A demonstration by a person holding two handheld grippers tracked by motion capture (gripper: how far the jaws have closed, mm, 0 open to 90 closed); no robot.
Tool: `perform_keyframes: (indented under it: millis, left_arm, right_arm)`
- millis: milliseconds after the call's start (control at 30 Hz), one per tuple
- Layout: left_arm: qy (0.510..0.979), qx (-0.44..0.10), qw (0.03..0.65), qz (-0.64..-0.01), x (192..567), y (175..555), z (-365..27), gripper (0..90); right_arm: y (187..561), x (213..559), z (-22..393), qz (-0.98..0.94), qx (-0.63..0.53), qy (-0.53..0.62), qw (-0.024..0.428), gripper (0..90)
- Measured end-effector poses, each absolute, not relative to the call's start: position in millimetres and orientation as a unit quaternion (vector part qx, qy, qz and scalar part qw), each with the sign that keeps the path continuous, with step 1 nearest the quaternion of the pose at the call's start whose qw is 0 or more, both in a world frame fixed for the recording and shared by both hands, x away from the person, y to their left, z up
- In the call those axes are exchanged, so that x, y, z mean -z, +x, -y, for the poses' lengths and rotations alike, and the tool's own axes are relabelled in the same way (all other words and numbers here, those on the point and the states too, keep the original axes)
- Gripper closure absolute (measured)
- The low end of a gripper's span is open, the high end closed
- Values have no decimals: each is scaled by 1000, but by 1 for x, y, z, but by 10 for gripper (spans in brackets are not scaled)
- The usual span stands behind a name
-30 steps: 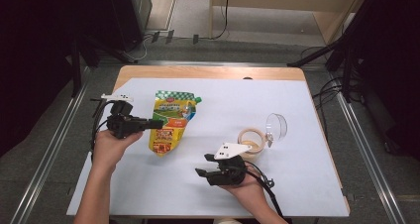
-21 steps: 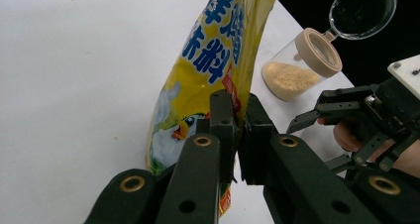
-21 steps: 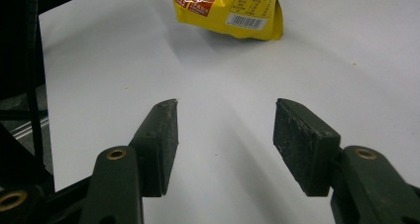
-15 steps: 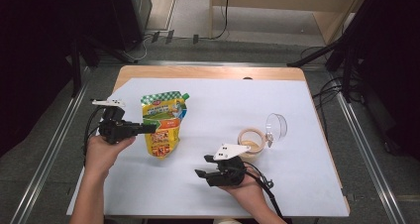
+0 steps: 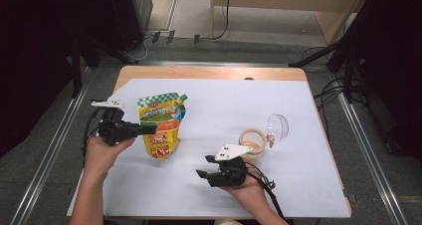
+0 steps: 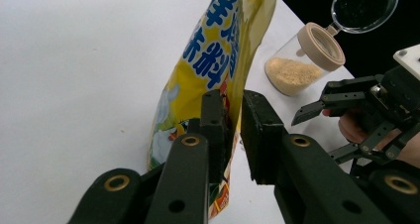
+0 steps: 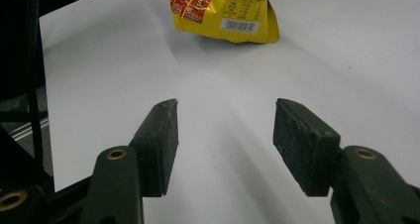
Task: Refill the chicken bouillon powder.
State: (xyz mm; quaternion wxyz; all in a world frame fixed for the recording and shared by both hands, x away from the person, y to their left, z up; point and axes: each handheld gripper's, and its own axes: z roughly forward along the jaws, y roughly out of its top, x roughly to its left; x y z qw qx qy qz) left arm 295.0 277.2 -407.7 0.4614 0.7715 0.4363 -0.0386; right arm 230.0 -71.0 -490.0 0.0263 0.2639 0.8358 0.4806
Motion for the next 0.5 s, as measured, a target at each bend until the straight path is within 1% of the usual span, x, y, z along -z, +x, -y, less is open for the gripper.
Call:
perform_keyframes:
  millis: [67, 200, 333, 433, 500]
  left_arm:
    - [771, 38, 463, -436, 408, 295, -278, 793]
    - [767, 36, 468, -437, 408, 295, -279, 741]
    - [770, 31, 465, -437, 408, 295, -279, 740]
    - [765, 32, 475, -434, 407, 295, -281, 706]
    - [766, 29, 475, -433, 406, 294, -281, 703]
  right_arm:
    - [230, 490, 71, -835, -481, 265, 27, 443]
    - [230, 490, 71, -836, -481, 264, 28, 444]
    - [230, 490, 71, -836, -481, 264, 26, 443]
    - [230, 490, 71, -836, -481, 264, 28, 443]
    - [230, 489, 71, -835, -481, 265, 27, 444]
